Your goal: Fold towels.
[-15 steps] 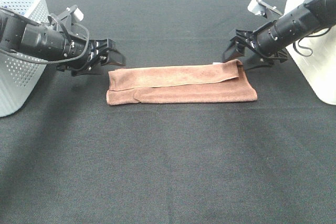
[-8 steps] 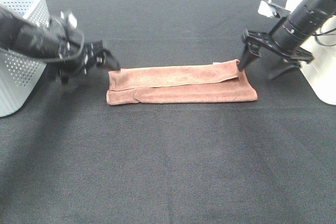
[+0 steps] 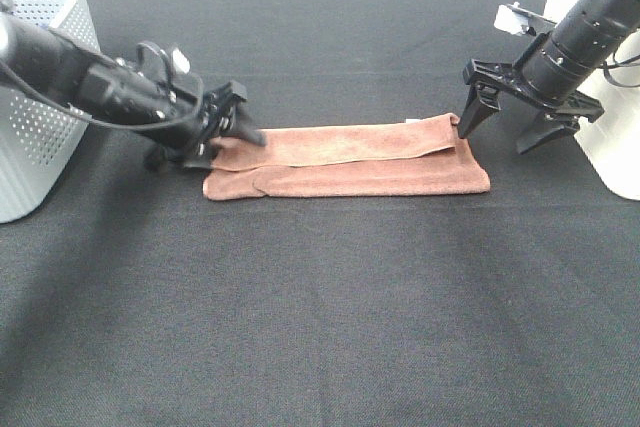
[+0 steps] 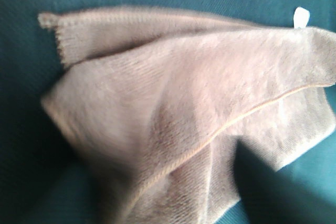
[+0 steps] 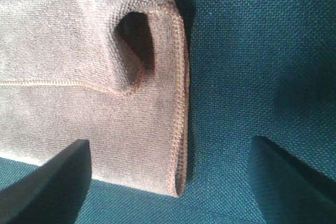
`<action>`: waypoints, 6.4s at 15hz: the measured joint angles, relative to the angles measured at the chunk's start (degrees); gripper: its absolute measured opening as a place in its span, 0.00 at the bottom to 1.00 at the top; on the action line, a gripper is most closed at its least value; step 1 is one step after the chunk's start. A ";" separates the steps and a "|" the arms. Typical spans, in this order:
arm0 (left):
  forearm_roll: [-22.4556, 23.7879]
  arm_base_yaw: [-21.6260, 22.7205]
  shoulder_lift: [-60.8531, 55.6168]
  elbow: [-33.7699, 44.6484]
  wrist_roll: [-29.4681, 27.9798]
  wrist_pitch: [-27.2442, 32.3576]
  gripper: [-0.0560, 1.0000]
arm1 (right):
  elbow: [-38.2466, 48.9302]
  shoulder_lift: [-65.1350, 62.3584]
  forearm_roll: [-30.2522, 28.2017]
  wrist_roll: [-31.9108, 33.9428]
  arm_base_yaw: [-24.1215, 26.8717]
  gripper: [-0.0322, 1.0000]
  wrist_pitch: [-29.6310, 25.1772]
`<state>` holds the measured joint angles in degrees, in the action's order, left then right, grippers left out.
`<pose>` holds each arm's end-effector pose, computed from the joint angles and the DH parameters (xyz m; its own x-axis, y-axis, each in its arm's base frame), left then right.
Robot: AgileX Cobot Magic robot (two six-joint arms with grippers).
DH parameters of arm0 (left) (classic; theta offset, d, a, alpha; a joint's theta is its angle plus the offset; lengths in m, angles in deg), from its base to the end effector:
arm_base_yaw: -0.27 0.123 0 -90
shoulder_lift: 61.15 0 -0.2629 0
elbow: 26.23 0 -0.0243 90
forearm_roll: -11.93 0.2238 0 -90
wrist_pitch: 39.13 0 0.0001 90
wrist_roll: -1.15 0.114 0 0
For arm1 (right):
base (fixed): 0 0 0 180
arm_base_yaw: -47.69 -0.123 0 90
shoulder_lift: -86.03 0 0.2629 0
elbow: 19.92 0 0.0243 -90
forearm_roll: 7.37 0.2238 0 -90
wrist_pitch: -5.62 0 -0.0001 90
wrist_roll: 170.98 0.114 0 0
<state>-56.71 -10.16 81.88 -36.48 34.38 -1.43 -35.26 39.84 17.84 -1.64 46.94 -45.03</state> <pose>0.4207 -0.1435 0.0671 -0.9466 -0.2495 -0.2041 -0.0447 0.7286 -0.6835 0.4152 0.0430 0.1228 -0.9755 0.0853 -0.2026 0.0109 0.9393 0.3429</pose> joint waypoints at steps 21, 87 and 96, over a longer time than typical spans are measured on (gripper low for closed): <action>40.16 -5.33 -15.30 -16.84 -33.23 15.58 0.08 | 0.00 0.00 -0.23 -0.06 0.00 0.78 0.23; 66.18 -6.93 -73.80 35.92 -38.79 29.68 0.72 | 39.42 -61.19 -20.45 11.97 -12.32 0.74 -16.56; 66.00 -6.93 -120.15 56.61 -33.23 21.54 0.72 | 59.76 -101.41 -20.45 5.79 -12.32 0.74 -11.57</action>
<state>9.29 -17.09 -38.27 20.13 1.15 20.11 24.50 -61.58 -2.61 4.15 34.62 -56.60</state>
